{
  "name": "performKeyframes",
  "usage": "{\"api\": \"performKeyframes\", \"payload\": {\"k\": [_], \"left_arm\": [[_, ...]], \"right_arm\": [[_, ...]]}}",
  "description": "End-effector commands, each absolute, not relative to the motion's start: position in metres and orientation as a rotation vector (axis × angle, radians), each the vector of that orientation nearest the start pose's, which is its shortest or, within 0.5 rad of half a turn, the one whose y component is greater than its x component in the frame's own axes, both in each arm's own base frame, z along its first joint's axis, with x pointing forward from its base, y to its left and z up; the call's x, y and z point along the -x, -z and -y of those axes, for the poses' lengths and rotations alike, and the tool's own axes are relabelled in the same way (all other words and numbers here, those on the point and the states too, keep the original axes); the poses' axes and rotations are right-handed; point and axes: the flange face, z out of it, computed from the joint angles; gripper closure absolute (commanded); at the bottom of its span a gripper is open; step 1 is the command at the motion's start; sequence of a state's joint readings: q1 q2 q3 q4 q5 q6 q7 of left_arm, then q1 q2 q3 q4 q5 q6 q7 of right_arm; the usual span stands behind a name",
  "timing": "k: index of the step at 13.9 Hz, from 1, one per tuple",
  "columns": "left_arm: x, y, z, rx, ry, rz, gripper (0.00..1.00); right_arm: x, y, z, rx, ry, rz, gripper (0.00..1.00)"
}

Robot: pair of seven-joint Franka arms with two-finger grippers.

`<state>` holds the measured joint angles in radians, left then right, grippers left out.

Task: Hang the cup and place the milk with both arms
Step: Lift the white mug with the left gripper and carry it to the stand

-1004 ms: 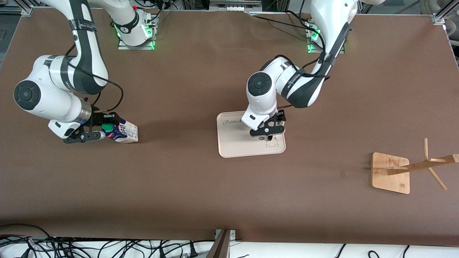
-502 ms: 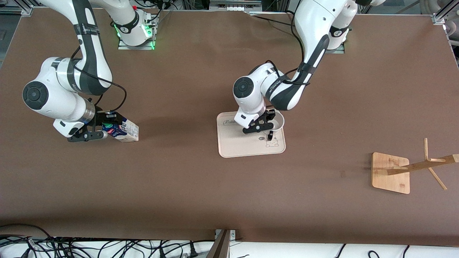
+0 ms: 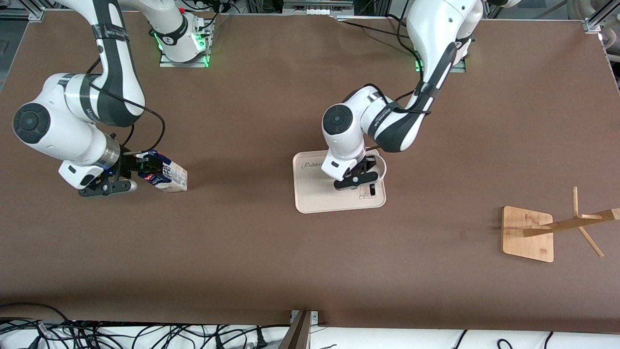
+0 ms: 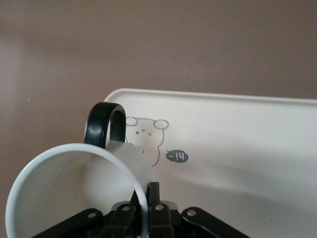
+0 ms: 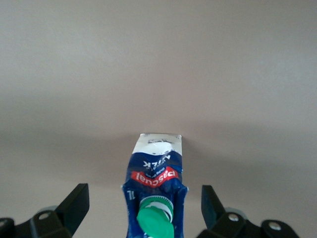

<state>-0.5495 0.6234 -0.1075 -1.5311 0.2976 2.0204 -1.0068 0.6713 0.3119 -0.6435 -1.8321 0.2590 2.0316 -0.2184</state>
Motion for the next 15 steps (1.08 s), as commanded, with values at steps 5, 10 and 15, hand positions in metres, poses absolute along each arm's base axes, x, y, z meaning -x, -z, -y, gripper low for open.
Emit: {"api": "performKeyframes", "payload": {"k": [5, 10, 15], "left_arm": [[-0.648, -0.446, 0.28, 2.997, 0.073, 0.296, 1.0], [-0.691, -0.513, 0.144, 3.084, 0.159, -0.018, 1.0], [-0.685, -0.537, 0.052, 3.079, 0.07, -0.004, 1.0]], "right_arm": [[-0.609, -0.509, -0.057, 3.043, -0.182, 0.197, 0.0], [-0.584, -0.561, -0.048, 3.075, -0.19, 0.214, 0.0], [-0.577, -0.567, -0.041, 3.048, -0.171, 0.23, 0.0]]}}
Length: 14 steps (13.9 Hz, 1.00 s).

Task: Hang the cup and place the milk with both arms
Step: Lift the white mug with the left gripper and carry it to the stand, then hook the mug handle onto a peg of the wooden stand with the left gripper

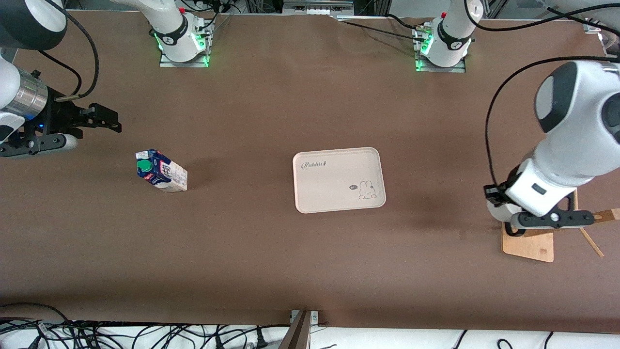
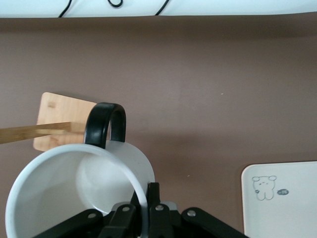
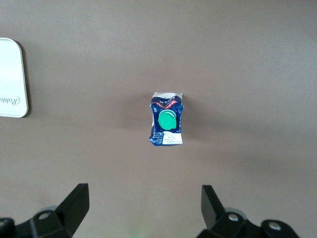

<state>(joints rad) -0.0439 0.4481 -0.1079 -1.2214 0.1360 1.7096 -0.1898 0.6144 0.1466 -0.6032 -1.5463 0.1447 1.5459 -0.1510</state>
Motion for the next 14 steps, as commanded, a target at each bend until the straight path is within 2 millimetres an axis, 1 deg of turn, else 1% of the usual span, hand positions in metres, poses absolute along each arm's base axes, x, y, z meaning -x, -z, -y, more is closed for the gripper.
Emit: {"api": "performKeyframes", "payload": {"k": [1, 2, 3, 4, 5, 6, 8, 10, 12, 14], "left_arm": [[-0.686, -0.537, 0.03, 3.081, 0.066, -0.02, 1.0], [-0.686, -0.536, 0.015, 3.098, 0.06, -0.031, 1.0], [-0.686, -0.535, -0.005, 3.118, 0.053, -0.015, 1.0], [-0.685, -0.53, -0.024, 3.14, 0.036, 0.017, 1.0], [-0.683, -0.527, -0.036, 3.162, 0.008, 0.037, 1.0], [-0.681, -0.527, -0.048, 3.184, -0.01, 0.064, 1.0], [-0.678, -0.525, -0.067, 3.196, -0.033, 0.11, 1.0], [-0.675, -0.522, -0.088, 3.2, -0.044, 0.088, 1.0], [-0.673, -0.519, -0.109, 3.203, -0.047, 0.069, 1.0], [-0.672, -0.516, -0.116, 3.202, -0.054, 0.073, 1.0]], "right_arm": [[-0.574, -0.568, -0.033, 3.058, -0.161, 0.227, 0.0], [-0.571, -0.568, -0.033, 3.054, -0.144, 0.233, 0.0], [-0.568, -0.564, -0.026, 3.05, -0.133, 0.214, 0.0], [-0.565, -0.564, -0.023, 3.05, -0.116, 0.213, 0.0], [-0.562, -0.562, -0.021, 3.05, -0.118, 0.208, 0.0], [-0.556, -0.565, -0.015, 3.062, -0.112, 0.195, 0.0], [-0.547, -0.572, -0.023, 3.078, -0.101, 0.222, 0.0], [-0.543, -0.578, -0.027, 3.087, -0.091, 0.233, 0.0], [-0.541, -0.588, -0.026, 3.106, -0.066, 0.242, 0.0], [-0.542, -0.59, -0.026, 3.121, -0.063, 0.247, 0.0]]}}
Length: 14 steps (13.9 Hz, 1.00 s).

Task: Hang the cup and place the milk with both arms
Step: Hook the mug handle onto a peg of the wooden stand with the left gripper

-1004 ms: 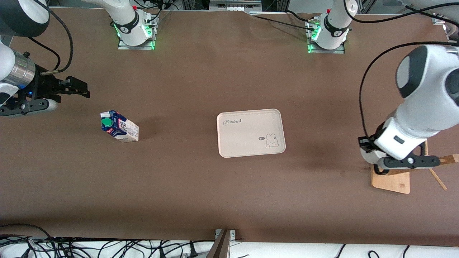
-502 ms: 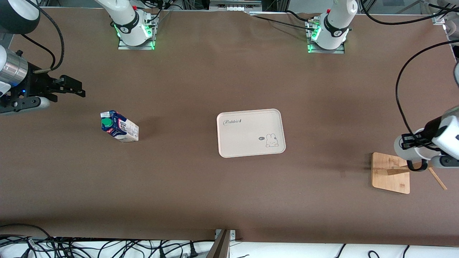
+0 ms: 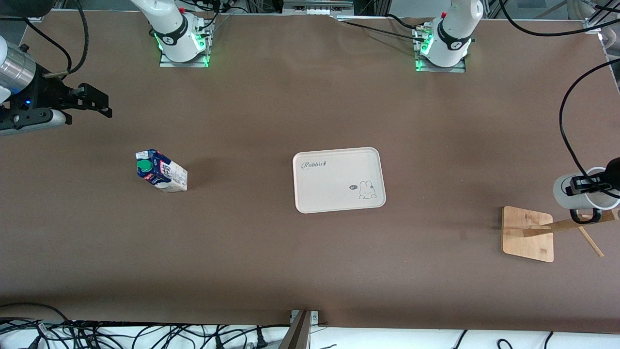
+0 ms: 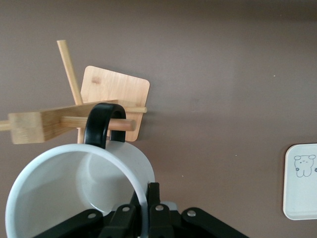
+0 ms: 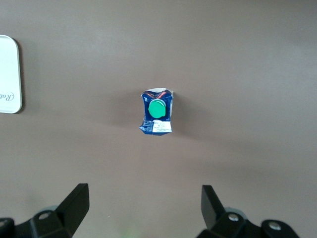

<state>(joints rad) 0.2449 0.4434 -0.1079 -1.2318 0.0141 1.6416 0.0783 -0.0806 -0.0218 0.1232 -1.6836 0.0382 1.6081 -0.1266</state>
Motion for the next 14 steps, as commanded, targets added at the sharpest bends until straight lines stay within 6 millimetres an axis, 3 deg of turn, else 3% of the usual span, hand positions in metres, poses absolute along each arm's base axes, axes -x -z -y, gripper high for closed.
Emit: {"api": "performKeyframes", "payload": {"k": [1, 2, 3, 4, 5, 7, 11, 14], "left_arm": [[-0.672, -0.516, -0.116, 3.202, -0.054, 0.073, 1.0], [-0.672, -0.516, -0.116, 3.197, -0.058, 0.073, 0.7], [-0.672, -0.515, -0.115, 3.201, -0.059, 0.058, 0.2], [-0.673, -0.514, -0.111, 3.199, -0.062, 0.048, 0.14], [-0.673, -0.515, -0.108, 3.203, -0.062, 0.046, 0.0], [-0.674, -0.518, -0.097, 3.202, -0.053, 0.037, 0.0], [-0.68, -0.528, -0.035, 3.195, -0.029, -0.11, 0.0], [-0.676, -0.54, 0.023, 3.181, -0.01, -0.264, 0.0]], "right_arm": [[-0.543, -0.592, -0.028, 3.12, -0.053, 0.255, 0.0], [-0.545, -0.594, -0.03, 3.122, -0.044, 0.262, 0.0], [-0.546, -0.594, -0.029, 3.129, -0.044, 0.264, 0.0], [-0.548, -0.592, -0.027, 3.138, -0.047, 0.263, 0.0], [-0.549, -0.594, -0.028, 3.136, -0.039, 0.263, 0.0], [-0.553, -0.602, -0.026, 3.14, -0.018, 0.264, 0.0], [-0.552, -0.604, -0.019, 3.129, -0.014, 0.225, 0.0], [-0.551, -0.602, -0.02, 3.128, -0.036, 0.23, 0.0]]}}
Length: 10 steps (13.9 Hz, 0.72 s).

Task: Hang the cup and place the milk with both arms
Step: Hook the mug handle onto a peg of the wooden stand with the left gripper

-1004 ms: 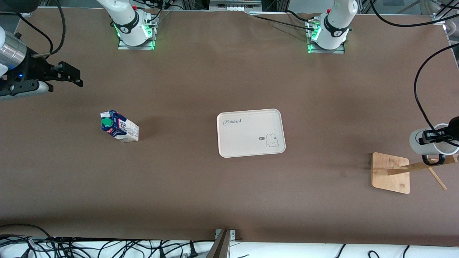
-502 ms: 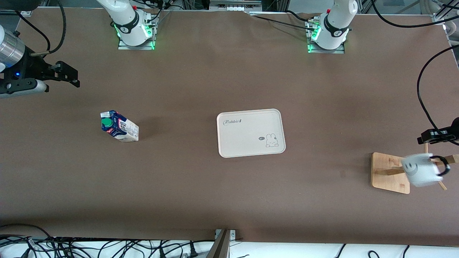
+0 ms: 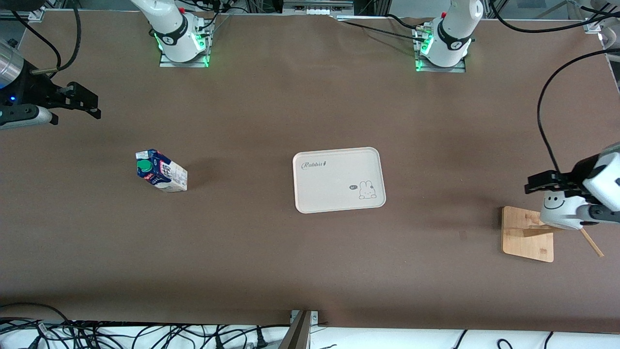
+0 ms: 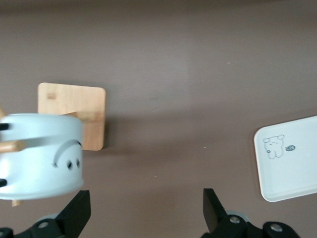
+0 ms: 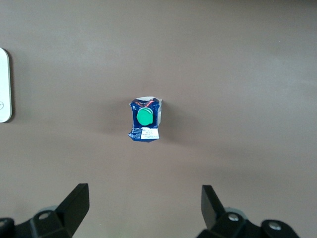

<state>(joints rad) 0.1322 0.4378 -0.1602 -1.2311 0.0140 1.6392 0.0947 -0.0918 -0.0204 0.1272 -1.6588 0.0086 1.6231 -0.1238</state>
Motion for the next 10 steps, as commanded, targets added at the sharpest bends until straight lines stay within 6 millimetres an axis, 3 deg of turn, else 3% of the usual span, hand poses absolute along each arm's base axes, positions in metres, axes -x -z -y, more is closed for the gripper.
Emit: {"api": "performKeyframes", "payload": {"k": [1, 3, 8, 9, 10], "left_arm": [[-0.672, -0.546, 0.04, 3.175, -0.009, -0.304, 0.0], [-0.664, -0.558, 0.06, 3.177, -0.018, -0.352, 0.0], [-0.651, -0.584, 0.048, 3.171, 0.007, -0.305, 0.0], [-0.639, -0.607, 0.049, 3.153, 0.086, -0.288, 0.0], [-0.636, -0.604, 0.046, 3.135, 0.107, -0.256, 0.0]], "right_arm": [[-0.548, -0.6, -0.019, 3.128, -0.072, 0.23, 0.0], [-0.548, -0.599, -0.019, 3.129, -0.084, 0.231, 0.0], [-0.544, -0.602, -0.015, 3.128, -0.094, 0.218, 0.0], [-0.544, -0.603, -0.015, 3.129, -0.094, 0.214, 0.0], [-0.543, -0.603, -0.018, 3.129, -0.094, 0.223, 0.0]]}}
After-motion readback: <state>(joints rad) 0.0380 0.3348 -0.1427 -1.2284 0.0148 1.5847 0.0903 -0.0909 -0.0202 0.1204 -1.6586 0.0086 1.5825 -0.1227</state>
